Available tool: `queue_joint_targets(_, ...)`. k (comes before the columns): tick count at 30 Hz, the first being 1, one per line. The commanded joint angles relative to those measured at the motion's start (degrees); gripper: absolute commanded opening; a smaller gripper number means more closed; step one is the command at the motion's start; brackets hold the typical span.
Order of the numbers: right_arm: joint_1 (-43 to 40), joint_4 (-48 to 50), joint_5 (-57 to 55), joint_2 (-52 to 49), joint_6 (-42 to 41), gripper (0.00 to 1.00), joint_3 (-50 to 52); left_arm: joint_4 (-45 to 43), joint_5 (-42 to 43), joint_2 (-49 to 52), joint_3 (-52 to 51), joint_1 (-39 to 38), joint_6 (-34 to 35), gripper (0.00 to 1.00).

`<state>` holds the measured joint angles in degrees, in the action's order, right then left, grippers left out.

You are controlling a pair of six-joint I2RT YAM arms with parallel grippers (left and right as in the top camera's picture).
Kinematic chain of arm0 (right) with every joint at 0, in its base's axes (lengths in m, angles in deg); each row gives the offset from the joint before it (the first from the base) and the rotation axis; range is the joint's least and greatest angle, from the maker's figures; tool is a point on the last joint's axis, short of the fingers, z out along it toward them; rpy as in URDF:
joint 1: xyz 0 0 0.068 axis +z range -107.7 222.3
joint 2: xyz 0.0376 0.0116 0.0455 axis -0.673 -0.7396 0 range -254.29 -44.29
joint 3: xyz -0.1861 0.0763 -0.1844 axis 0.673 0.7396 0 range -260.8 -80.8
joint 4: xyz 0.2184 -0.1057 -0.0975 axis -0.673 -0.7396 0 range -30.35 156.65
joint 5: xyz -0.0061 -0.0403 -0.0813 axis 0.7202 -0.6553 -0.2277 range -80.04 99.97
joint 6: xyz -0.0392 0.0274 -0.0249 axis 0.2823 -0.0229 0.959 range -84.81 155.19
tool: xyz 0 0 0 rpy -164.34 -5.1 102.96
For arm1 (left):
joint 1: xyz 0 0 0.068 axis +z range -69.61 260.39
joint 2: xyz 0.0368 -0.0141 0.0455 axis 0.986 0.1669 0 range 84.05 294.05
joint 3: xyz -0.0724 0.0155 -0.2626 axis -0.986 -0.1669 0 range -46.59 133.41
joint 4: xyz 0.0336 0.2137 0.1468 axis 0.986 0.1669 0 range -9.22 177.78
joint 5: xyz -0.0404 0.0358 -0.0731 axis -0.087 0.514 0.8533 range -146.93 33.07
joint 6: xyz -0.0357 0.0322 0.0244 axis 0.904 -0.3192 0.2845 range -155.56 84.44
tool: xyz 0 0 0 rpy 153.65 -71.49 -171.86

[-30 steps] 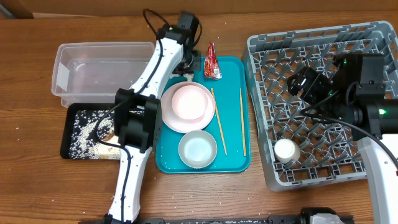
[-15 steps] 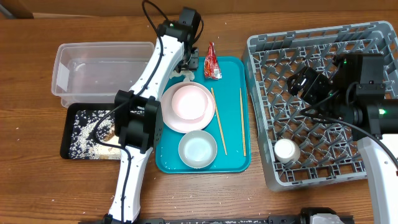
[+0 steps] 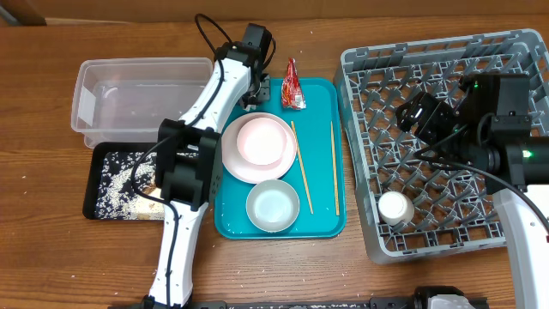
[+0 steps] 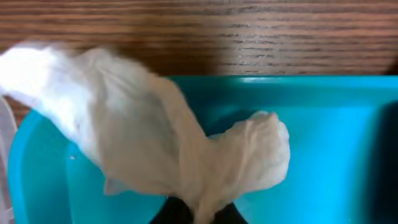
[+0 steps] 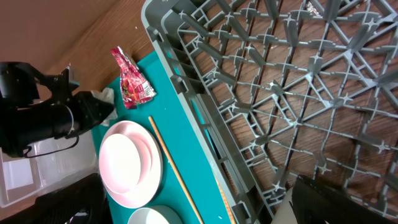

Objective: Sort waste into correct bins and load items into the dishwasher
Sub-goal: 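Lower the left gripper onto the white tissue and pinch it, then carry the tissue to the clear plastic bin and release it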

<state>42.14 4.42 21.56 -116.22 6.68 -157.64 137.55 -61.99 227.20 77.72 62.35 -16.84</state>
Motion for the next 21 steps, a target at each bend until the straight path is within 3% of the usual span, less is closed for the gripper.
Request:
queue_joint_targets(1, 0.3, 0.2, -0.4, 0.1, 0.0, 0.98, -0.7, 1.1, 6.8, -0.9, 0.7, 0.5, -1.4, 0.04)
queue_joint_targets(5, 0.3, 0.2, -0.4, 0.1, 0.0, 0.98, -0.7, 8.2, 10.7, -2.3, 10.0, 1.2, -0.8, 0.04)
queue_joint_targets(10, 0.3, -0.1, -0.4, 0.1, 0.0, 0.98, -0.7, 19.3, 6.1, -6.8, 19.5, 2.7, 0.2, 0.04)
queue_joint_targets(14, 0.3, -0.2, -0.4, 0.1, 0.0, 0.98, -0.7, 27.0, -2.6, -8.5, 19.8, 4.4, 3.6, 0.04)
queue_joint_targets(20, 0.3, -0.9, -0.4, 0.1, 0.0, 0.99, -0.7, 30.3, -4.3, -8.5, 14.2, 9.4, 6.7, 0.04)
queue_joint_targets(21, 0.3, -1.1, -0.4, 0.1, 0.0, 0.99, -0.7, 30.4, -4.3, -8.5, 14.1, 10.2, 7.0, 0.11)
